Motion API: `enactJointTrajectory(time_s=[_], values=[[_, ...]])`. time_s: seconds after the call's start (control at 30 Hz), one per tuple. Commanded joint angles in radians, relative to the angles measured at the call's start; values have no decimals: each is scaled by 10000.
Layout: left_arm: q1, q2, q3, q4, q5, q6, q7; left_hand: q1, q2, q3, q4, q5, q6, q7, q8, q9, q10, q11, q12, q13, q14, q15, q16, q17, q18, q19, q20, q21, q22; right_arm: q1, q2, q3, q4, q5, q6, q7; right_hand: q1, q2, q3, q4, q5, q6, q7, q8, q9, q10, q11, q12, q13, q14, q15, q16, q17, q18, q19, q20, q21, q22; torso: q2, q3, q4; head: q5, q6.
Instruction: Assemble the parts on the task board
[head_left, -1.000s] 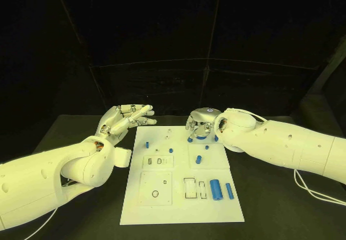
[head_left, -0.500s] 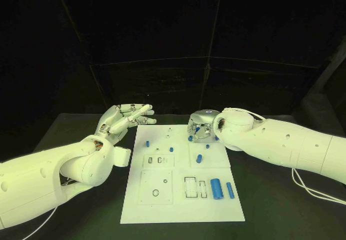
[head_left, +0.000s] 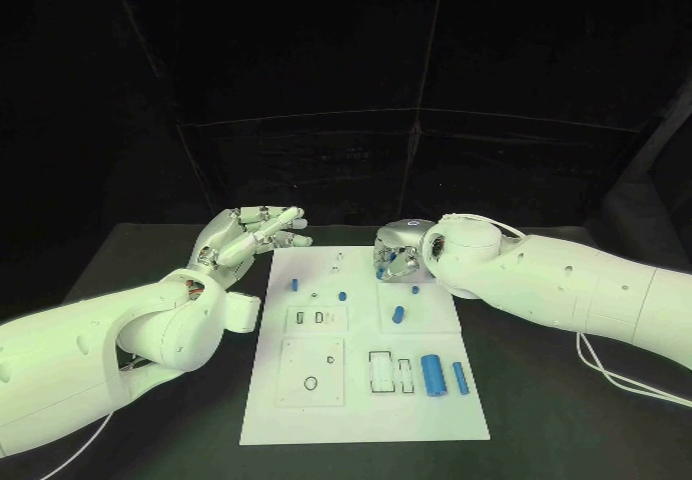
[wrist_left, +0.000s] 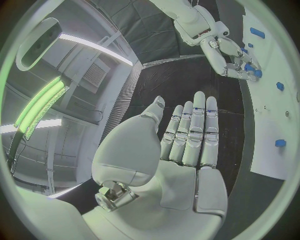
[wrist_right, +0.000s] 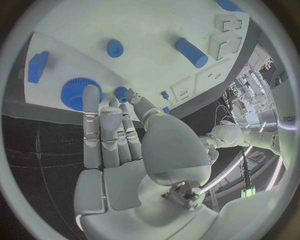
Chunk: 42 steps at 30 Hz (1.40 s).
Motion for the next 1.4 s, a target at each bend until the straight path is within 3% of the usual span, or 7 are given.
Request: enactJointTrajectory(time_s=[0.03, 0.27, 0.53, 0.9, 1.0, 1.23, 1.4], values=[[23, -15, 4, 31, 77, 170, 8, -73, -43, 62, 4, 43, 34, 4, -33, -17, 11, 71, -71, -15, 7, 45, -67, 17, 133, 41, 56, -56, -10, 27, 29, 7, -24, -14, 232, 126, 6, 125, 104, 5, -48, 114, 2, 72, 13, 84, 4, 57, -13, 199, 19, 129, 113, 205, -85, -16, 93, 36, 42, -4, 6, -12, -2], [26, -5, 5, 19, 102, 187, -17, -70, -37, 69, 0, 44, 36, 3, -35, -16, 12, 71, -75, -15, 9, 45, -71, 20, 134, 42, 57, -59, -13, 27, 102, 7, -117, 3, 332, 131, -40, 194, 301, 9, -101, 284, -31, 102, 17, 191, -27, 70, -20, 157, 2, 327, 262, 209, -152, -21, 236, 121, 49, -4, 31, -25, -49], [37, -43, 5, 36, 107, 191, -35, -56, -18, 96, -18, 46, 42, 0, -44, -15, 17, 69, -89, -16, 14, 44, -85, 30, 136, 46, 59, -70, -23, 28, 143, 7, -202, 6, 310, 141, -17, 255, 609, -21, -223, 406, -36, 89, 8, 298, -38, 50, -24, 129, -9, 590, 484, 209, -228, -30, 412, 225, 81, -5, 11, -14, -84], [40, -26, 5, -5, 109, 217, -90, -45, -10, 113, -32, 46, 44, -1, -51, -15, 19, 68, -98, -16, 18, 44, -94, 36, 137, 50, 60, -77, -29, 27, 201, 8, -330, 6, -151, 228, 303, 309, 1338, -85, -742, 587, -22, 85, 7, 479, -59, 32, -19, 126, -25, 1024, 875, 172, -233, -52, 851, 637, 91, -18, -1, -18, -73], [40, -28, 5, -1, 109, 226, -100, -45, -10, 113, -32, 46, 44, -1, -51, -15, 19, 68, -98, -16, 18, 44, -94, 36, 137, 50, 60, -77, -29, 26, 157, 7, -260, 6, -468, 299, 351, 253, 1551, -64, -764, 657, -15, 93, 11, 557, -58, 40, -13, 132, -26, 1182, 1027, 146, -208, -49, 1044, 847, 84, -18, 1, -19, -75], [42, -55, 5, 4, 109, 233, -117, -32, 4, 136, -50, 46, 46, -1, -60, -14, 22, 68, -110, -17, 22, 44, -106, 44, 139, 55, 61, -85, -37, 25, -30, 11, 91, 199, -1898, 518, 389, 123, 1944, -41, -636, 808, -16, 111, 14, 754, -89, 79, 7, 185, -41, 1605, 1453, 74, -60, -62, 1524, 1411, 87, -19, 11, 1, -6], [43, -42, 5, -6, 109, 251, -126, -26, 10, 145, -57, 46, 48, -2, -63, -14, 23, 68, -115, -17, 23, 44, -111, 47, 139, 57, 62, -88, -40, 27, 63, 16, 113, 306, -2376, 516, 371, 75, 2022, -32, -597, 812, -10, 100, 10, 749, -83, 62, 4, 184, -36, 1665, 1505, 67, -63, -60, 1592, 1474, 102, -24, 36, 23, 44]])
